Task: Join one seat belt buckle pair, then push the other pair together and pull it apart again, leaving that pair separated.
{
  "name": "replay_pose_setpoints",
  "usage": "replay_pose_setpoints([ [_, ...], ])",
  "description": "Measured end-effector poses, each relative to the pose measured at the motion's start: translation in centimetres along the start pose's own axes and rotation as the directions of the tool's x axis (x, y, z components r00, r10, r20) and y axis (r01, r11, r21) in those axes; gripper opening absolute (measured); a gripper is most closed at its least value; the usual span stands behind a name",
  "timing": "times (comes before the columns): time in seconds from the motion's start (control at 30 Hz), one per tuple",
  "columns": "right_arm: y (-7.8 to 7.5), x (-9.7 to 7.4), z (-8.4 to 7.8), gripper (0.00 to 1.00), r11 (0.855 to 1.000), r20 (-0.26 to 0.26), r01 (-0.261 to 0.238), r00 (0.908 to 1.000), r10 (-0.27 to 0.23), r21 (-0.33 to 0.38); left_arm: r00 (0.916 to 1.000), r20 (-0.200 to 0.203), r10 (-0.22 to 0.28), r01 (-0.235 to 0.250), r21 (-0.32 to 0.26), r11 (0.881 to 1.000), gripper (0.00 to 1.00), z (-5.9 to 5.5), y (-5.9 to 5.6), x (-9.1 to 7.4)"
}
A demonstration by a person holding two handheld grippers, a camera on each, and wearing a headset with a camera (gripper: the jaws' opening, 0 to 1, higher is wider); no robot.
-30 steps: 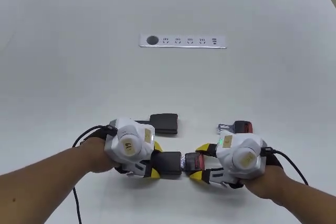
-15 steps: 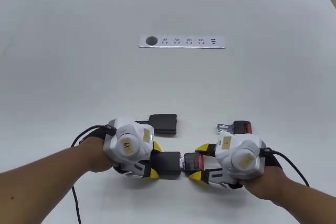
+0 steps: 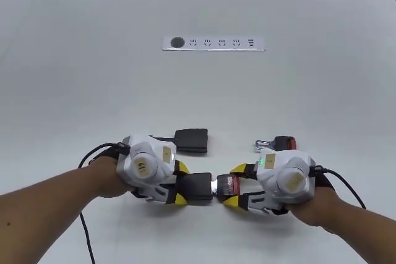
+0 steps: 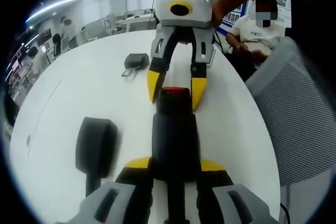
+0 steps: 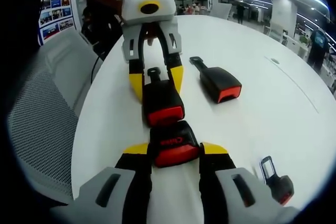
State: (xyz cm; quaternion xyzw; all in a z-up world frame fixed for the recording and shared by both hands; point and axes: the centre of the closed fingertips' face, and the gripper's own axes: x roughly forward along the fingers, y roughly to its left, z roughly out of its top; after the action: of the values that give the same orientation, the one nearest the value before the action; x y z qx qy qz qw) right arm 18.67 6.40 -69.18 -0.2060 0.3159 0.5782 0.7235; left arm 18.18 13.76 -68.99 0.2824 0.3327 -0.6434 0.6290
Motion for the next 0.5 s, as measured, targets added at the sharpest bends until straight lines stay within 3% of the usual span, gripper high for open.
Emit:
replay_pose_setpoints([
  [0.5,0.53,-0.15,0.18,0.32,1.0,0.065,-0.01,0.9978,0.01,-0.001,0.9994,0.032,-0.013,0.012,0.03,0.999,0.32,-0.04,0.02,0.23],
])
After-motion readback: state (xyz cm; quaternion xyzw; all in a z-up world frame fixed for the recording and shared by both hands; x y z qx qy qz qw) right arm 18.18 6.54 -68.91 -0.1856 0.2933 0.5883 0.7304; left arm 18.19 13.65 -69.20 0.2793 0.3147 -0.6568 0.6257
